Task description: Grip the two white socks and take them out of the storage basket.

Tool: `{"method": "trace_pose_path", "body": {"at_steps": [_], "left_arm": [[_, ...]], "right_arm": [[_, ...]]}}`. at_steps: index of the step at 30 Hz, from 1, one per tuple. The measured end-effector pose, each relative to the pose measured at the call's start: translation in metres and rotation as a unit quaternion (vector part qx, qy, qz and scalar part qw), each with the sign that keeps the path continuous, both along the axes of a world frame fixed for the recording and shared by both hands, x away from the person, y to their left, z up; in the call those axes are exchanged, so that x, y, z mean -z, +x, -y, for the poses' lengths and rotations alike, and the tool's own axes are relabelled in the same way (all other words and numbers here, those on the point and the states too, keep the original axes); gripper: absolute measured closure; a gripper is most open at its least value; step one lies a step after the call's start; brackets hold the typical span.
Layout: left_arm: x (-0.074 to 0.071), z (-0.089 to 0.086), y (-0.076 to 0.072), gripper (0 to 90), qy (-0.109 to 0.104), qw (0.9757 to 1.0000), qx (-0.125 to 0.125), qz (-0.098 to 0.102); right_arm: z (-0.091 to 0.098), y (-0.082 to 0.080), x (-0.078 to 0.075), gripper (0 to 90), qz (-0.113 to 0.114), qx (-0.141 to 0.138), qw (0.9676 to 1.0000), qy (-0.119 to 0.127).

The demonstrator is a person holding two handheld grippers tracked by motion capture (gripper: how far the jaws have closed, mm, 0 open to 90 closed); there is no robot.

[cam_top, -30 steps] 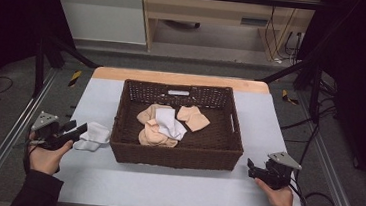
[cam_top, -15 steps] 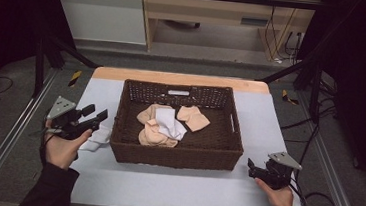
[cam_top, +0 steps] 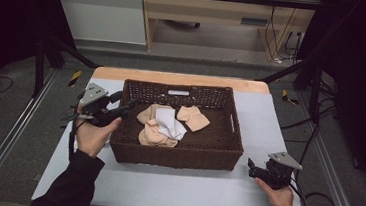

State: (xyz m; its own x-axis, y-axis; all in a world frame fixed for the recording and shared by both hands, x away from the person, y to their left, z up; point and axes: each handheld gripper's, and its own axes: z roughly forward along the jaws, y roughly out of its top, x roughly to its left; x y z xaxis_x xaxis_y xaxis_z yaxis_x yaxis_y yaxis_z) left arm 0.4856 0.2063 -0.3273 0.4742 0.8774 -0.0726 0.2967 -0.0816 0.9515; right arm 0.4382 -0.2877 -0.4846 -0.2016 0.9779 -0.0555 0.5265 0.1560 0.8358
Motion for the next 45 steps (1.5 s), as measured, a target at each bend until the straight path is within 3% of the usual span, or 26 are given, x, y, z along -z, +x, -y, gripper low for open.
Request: {"method": "trace_pose_path", "body": {"at_steps": [5,17,20,28,36,40,42,45], "left_arm": [[0.003,0.019,0.012,41.5,0.008,0.9999,0.008,0.003],[0.022,0.058,0.042,39.4,0.022,0.9994,0.018,-0.017],[0.029,0.066,0.05,38.7,0.021,0.9992,0.021,-0.028],[0.05,0.081,0.067,37.2,0.042,0.9975,0.019,-0.053],[0.077,0.091,0.081,36.1,0.078,0.9927,0.017,-0.091],[0.086,0.091,0.085,35.2,0.083,0.9897,0.015,-0.116],[0.088,0.092,0.085,34.1,0.088,0.9889,0.017,-0.119],[0.092,0.093,0.086,31.9,0.109,0.9853,0.019,-0.13]], "right_arm": [[0.0,0.0,0.0,7.5,-0.001,0.0,1.0,0.002],[0.001,0.0,0.0,7.5,-0.002,0.001,1.0,0.006],[0.001,0.0,0.0,7.5,-0.002,0.001,1.0,0.006],[0.001,0.0,0.0,7.5,-0.002,0.001,1.0,0.006],[0.001,0.0,0.0,7.5,-0.002,0.0,1.0,0.007],[0.001,0.0,0.0,7.5,-0.002,-0.001,1.0,0.006],[0.001,0.0,0.0,7.5,-0.002,-0.001,1.0,0.007],[0.001,0.0,0.0,7.5,-0.003,-0.001,1.0,0.006]]}}
